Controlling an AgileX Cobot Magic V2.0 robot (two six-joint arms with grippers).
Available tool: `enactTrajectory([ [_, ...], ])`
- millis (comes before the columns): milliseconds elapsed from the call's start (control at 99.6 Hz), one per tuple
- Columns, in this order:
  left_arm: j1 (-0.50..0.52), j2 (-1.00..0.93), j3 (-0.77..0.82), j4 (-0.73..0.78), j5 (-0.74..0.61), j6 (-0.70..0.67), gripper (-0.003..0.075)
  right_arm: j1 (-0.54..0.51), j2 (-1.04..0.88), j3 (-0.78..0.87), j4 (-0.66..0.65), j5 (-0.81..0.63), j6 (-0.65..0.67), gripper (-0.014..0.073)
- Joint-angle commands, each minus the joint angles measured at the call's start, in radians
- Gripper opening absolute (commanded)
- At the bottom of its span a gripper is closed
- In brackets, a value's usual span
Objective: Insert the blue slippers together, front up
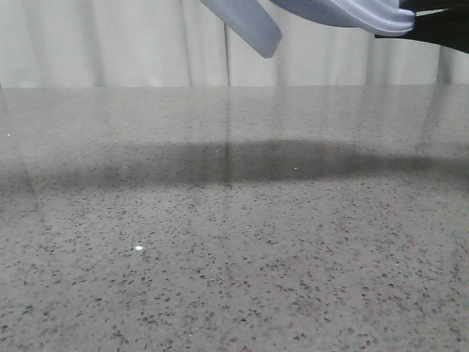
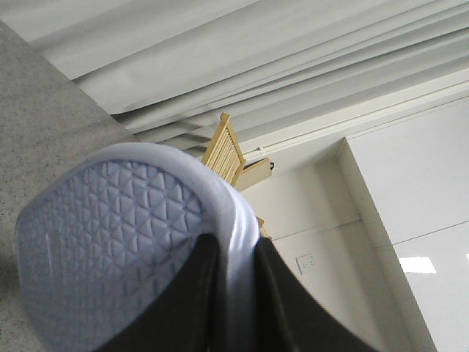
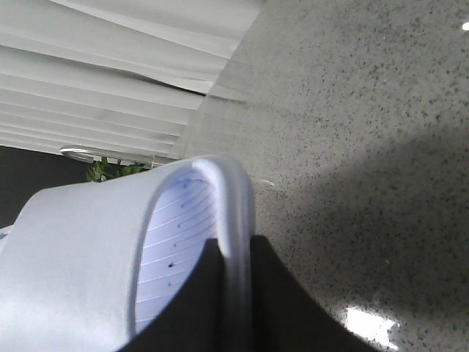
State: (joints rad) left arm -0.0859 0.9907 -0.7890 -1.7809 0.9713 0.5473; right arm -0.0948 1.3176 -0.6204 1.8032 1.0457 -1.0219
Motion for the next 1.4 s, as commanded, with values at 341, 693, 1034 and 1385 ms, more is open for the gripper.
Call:
enactTrajectory([
  [341,-0.012,-0.01,-0.028,-0.08,0.08,-0.015,0.0017,0.017,-0.024,-0.037,0.068,0.235,-0.031,-0.0107],
  [693,-0.012,-0.01,-0.028,-0.08,0.08,-0.015,0.0017,0.017,-0.024,-0.06,0.068,0.264,-0.041,-0.0107],
  [1034,-0.012,-0.01,-0.028,-0.08,0.08,-0.016,0.0017,0.017,-0.024,-0.061,0.068,0.264,-0.067,-0.0107],
  [1385,-0.012,-0.01,-0.028,-0.08,0.095,-0.03,0.0017,0.017,-0.024,-0.061,0.068,0.224,-0.236,-0.0107],
])
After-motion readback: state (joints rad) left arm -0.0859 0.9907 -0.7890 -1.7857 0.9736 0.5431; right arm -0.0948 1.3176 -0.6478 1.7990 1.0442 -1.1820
